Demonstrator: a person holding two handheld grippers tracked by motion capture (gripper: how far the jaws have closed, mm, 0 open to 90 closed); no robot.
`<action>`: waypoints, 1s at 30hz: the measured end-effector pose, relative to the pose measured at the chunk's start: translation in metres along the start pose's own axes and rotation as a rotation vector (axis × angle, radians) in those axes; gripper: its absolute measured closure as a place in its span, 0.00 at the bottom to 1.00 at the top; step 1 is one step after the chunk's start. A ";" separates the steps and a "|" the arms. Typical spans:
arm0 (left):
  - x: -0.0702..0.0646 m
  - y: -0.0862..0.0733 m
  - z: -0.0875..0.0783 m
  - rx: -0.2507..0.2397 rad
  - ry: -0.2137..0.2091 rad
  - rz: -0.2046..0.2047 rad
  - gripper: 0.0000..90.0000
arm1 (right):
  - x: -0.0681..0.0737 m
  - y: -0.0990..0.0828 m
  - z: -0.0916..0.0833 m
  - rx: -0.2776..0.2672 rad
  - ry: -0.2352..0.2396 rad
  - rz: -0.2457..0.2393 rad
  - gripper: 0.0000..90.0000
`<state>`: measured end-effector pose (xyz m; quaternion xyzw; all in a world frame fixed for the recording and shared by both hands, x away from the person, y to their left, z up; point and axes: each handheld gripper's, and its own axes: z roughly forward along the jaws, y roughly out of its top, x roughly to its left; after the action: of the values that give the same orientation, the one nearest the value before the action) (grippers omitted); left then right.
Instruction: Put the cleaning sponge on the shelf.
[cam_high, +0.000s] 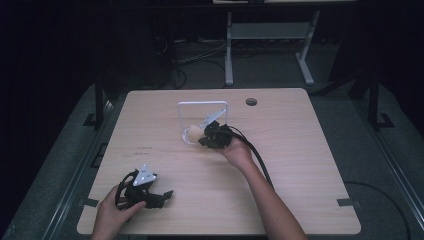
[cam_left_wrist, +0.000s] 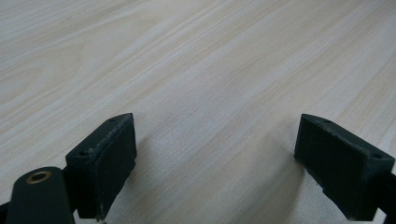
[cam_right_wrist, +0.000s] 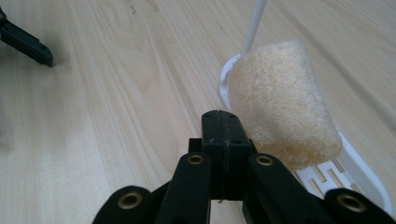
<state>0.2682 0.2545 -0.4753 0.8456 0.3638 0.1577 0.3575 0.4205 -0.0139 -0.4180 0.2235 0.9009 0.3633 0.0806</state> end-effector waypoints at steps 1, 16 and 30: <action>0.000 0.000 0.000 0.000 0.000 0.000 0.13 | 0.000 0.000 0.001 0.009 -0.003 -0.001 1.00; 0.000 0.000 0.000 -0.002 0.000 -0.003 0.14 | -0.019 -0.019 0.007 0.085 -0.104 0.035 1.00; 0.000 0.000 0.000 0.002 0.000 0.000 0.14 | -0.019 -0.053 -0.041 0.027 -0.116 0.084 0.74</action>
<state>0.2680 0.2546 -0.4750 0.8460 0.3639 0.1572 0.3565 0.4064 -0.0821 -0.4256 0.2828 0.8893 0.3407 0.1142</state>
